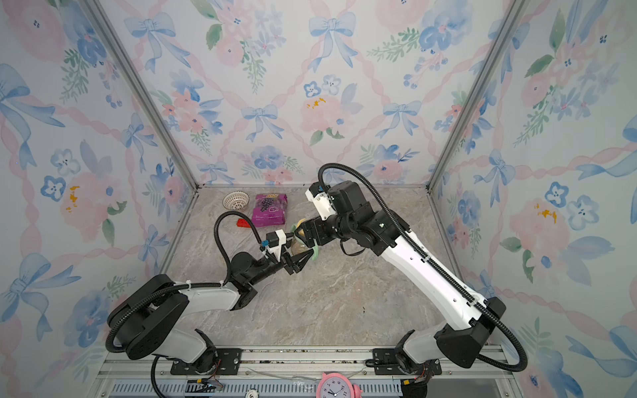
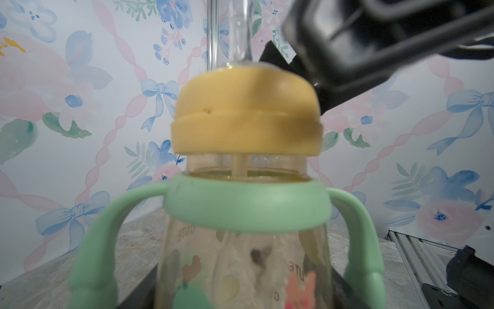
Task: Assemble the baby bottles
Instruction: Close the nipple on the baby bottle, then screw the nipple onto the baby bottle.
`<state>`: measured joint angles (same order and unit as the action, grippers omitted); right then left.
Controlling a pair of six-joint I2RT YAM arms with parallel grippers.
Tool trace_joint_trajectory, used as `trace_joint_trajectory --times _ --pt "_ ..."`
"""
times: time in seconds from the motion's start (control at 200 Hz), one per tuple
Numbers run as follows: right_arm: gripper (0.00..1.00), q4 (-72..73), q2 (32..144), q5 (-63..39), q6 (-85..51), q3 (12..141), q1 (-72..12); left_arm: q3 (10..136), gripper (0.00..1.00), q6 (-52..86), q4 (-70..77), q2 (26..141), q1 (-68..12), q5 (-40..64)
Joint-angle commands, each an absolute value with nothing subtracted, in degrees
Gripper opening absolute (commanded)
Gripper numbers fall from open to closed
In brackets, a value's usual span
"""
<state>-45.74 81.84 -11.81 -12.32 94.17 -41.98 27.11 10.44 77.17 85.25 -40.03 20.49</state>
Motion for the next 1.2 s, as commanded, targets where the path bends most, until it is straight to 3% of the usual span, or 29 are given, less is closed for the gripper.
trace_joint_trajectory --times 0.0,0.235,0.485,1.195 --pt "0.89 -47.2 81.8 -16.2 -8.7 95.7 -40.8 27.4 0.19 11.1 82.0 85.9 -39.7 22.1" --pt "1.0 -55.4 81.3 -28.2 2.3 98.7 -35.2 27.3 0.19 11.0 82.0 86.2 -39.1 29.2" --pt "0.98 -72.2 84.8 -33.1 17.9 104.0 -32.5 25.8 0.18 9.3 83.3 88.1 -38.9 37.4" --pt "0.99 -69.4 87.5 -28.8 24.1 99.2 -34.9 25.1 0.15 6.1 82.1 90.1 -41.4 38.1"
